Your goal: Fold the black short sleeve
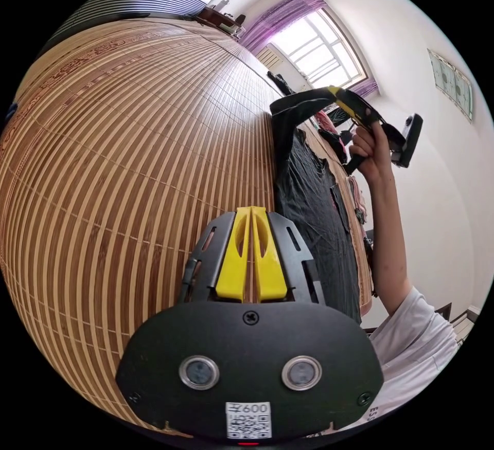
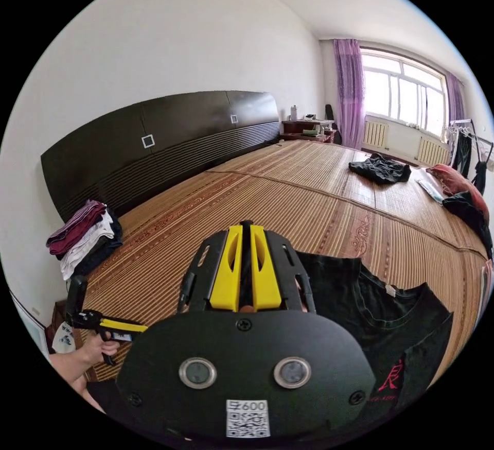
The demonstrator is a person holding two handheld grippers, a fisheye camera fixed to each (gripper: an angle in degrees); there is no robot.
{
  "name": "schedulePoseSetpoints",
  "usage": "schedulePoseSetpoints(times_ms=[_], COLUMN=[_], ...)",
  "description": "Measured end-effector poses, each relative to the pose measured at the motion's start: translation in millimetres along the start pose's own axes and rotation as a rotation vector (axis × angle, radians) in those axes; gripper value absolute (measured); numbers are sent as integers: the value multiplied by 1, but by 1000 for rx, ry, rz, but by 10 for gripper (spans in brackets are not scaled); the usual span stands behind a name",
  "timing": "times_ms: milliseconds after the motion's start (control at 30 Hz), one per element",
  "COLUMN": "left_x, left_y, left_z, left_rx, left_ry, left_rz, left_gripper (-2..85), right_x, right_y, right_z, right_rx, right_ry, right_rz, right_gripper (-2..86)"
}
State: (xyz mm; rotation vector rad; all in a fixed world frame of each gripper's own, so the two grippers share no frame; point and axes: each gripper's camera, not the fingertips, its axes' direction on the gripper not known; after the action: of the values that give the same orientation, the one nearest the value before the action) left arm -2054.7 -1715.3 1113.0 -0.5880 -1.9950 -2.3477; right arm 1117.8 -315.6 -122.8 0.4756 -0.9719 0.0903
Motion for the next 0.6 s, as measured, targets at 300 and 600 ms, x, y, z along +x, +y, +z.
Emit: schedulePoseSetpoints(times_ms=[300,600], left_x=[53,91], left_y=[8,16], left_z=[-9,-11], left_rx=[0,1], left_ry=[11,14], left_rz=[-6,-10], left_gripper=[3,4], right_x=[61,69], right_y=[17,22], right_z=[-42,-40], right_rx=[22,-40], right_ry=[-18,81], right_rz=[142,148], right_gripper=[-8,10])
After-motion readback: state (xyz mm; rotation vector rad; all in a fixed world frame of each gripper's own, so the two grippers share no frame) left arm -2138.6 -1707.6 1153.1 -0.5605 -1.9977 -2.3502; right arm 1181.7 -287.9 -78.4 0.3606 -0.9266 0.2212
